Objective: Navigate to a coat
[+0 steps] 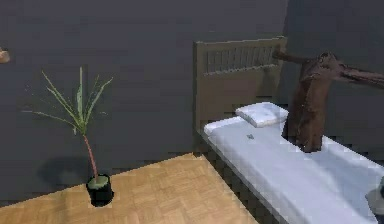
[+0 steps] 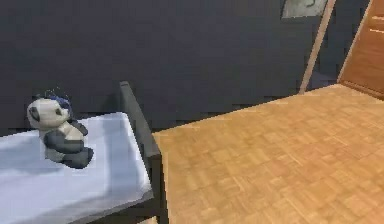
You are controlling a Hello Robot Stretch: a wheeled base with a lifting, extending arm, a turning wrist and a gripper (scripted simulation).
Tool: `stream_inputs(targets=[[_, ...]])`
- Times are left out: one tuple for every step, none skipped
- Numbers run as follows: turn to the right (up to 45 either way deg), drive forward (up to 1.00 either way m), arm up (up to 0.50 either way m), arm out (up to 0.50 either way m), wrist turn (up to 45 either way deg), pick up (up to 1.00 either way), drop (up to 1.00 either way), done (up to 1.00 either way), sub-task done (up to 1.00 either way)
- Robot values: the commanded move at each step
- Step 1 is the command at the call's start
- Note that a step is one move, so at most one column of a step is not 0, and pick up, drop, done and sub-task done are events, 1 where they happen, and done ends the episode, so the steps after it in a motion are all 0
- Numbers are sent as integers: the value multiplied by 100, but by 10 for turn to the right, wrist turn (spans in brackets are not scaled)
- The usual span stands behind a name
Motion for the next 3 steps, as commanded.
stream_inputs(targets=[[0, 65, 0, 0, 0, 0, 0, 0, 0], [450, 0, 0, 0, 0, 0, 0, 0, 0], [0, 0, 0, 0, 0, 0, 0, 100, 0]])
